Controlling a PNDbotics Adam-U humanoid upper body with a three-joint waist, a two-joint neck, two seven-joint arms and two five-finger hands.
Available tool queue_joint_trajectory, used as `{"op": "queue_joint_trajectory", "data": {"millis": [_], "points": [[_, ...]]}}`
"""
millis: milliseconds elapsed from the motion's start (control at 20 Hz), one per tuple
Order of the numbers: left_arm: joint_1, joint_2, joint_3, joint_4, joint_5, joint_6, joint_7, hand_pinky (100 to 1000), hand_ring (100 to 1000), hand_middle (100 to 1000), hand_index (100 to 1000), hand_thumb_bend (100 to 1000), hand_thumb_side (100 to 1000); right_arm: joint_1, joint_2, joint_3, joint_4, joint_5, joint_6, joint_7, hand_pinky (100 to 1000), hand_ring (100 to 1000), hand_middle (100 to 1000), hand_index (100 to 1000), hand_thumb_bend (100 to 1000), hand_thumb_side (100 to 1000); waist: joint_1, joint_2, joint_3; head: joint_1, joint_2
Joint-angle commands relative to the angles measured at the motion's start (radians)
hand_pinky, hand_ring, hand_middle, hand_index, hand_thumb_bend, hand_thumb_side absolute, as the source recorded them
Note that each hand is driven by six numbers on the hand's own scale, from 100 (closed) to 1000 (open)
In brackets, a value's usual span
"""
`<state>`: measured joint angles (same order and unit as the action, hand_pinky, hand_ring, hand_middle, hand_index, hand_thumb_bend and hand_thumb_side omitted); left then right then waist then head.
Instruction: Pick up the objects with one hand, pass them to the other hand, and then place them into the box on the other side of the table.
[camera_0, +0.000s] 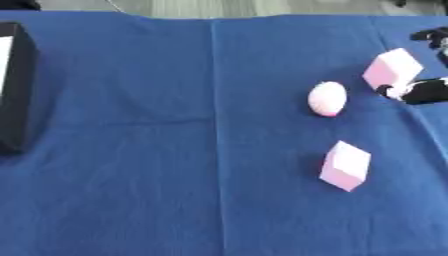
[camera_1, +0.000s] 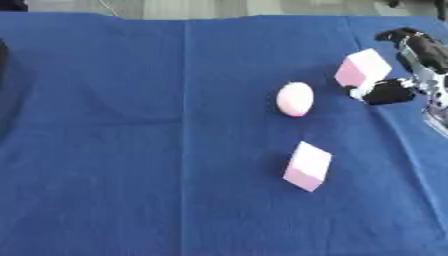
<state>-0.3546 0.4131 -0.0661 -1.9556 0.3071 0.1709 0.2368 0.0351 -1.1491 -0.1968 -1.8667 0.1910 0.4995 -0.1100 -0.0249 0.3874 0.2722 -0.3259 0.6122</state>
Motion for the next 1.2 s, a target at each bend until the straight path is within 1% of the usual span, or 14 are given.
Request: {"op": "queue_joint_trajectory", "data": {"millis": [50, 350, 550, 850, 950, 1100, 1200], "points": [[-0.010, 0.032, 0.002, -0.020, -0.006, 0.003, 0.001, 926, 794, 810, 810, 172, 892, -0.007, -0.027, -0.021, 0.003, -0.027, 0.001, -0.018, 825, 879, 883, 898, 563, 320, 0.001, -0.015, -0.004, 0.007, -0.014], [-0.011, 0.034, 0.001, -0.019, -0.007, 0.006, 0.001, 926, 794, 810, 810, 171, 894, -0.004, -0.027, -0.021, 0.008, -0.061, -0.003, -0.017, 820, 876, 881, 903, 526, 361, 0.001, -0.014, -0.007, 0.010, -0.011], [-0.010, 0.037, 0.001, -0.020, -0.008, 0.007, 0.001, 926, 794, 810, 810, 170, 894, -0.003, -0.026, -0.027, 0.014, -0.078, 0.001, -0.018, 809, 872, 880, 899, 506, 369, 0.002, -0.013, -0.009, 0.011, -0.012], [-0.012, 0.040, 0.000, -0.023, -0.009, 0.008, 0.001, 927, 793, 810, 810, 169, 895, 0.000, -0.021, -0.036, 0.033, -0.131, 0.008, -0.048, 797, 874, 879, 893, 476, 394, 0.002, -0.007, -0.012, 0.010, -0.014], [-0.012, 0.040, 0.000, -0.024, -0.009, 0.008, 0.001, 927, 793, 810, 810, 168, 895, -0.001, -0.017, -0.039, 0.043, -0.156, 0.010, -0.062, 785, 871, 875, 888, 445, 426, 0.004, -0.004, -0.012, 0.009, -0.015], [-0.012, 0.042, 0.000, -0.026, -0.010, 0.009, 0.002, 927, 794, 810, 810, 167, 896, -0.004, -0.015, -0.041, 0.058, -0.191, 0.003, -0.090, 780, 870, 873, 894, 459, 418, 0.006, 0.000, -0.011, 0.008, -0.015], [-0.012, 0.042, -0.001, -0.027, -0.010, 0.010, 0.002, 928, 794, 810, 810, 167, 897, -0.007, -0.015, -0.041, 0.065, -0.202, 0.000, -0.110, 776, 869, 871, 894, 446, 422, 0.007, 0.003, -0.011, 0.008, -0.016]]}}
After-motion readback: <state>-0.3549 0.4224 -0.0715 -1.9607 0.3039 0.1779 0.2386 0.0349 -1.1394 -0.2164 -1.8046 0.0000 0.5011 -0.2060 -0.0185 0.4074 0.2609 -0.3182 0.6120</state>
